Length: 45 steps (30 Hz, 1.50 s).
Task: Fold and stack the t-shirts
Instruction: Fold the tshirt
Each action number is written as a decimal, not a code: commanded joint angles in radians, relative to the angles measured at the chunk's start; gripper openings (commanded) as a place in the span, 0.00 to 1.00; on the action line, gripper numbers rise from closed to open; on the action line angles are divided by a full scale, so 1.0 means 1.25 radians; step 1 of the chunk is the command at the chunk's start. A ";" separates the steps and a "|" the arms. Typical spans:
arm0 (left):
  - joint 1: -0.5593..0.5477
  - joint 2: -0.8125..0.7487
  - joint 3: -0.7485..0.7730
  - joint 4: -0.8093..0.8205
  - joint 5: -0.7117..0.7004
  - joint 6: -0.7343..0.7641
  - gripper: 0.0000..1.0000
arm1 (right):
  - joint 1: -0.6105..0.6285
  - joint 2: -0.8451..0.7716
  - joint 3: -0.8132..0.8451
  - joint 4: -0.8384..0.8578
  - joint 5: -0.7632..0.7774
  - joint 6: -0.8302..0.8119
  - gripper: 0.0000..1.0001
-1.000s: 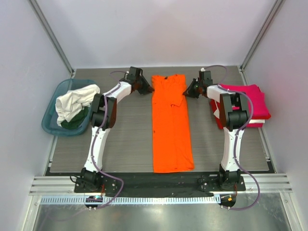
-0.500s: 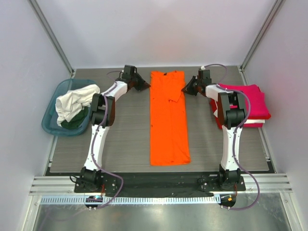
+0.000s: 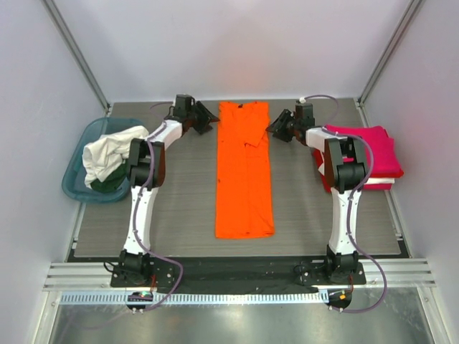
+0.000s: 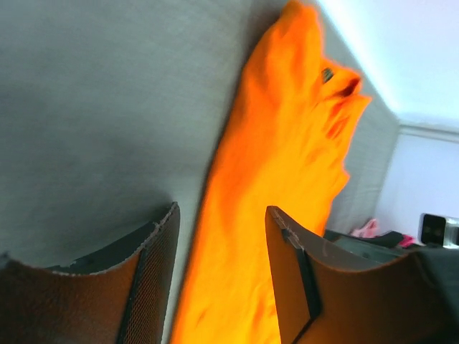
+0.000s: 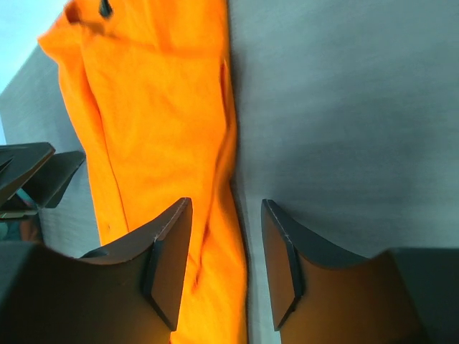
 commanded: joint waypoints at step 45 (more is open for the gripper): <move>-0.340 -1.068 -1.487 0.163 -0.044 -0.045 0.51 | 0.470 -1.009 -1.086 -0.279 0.219 0.206 0.12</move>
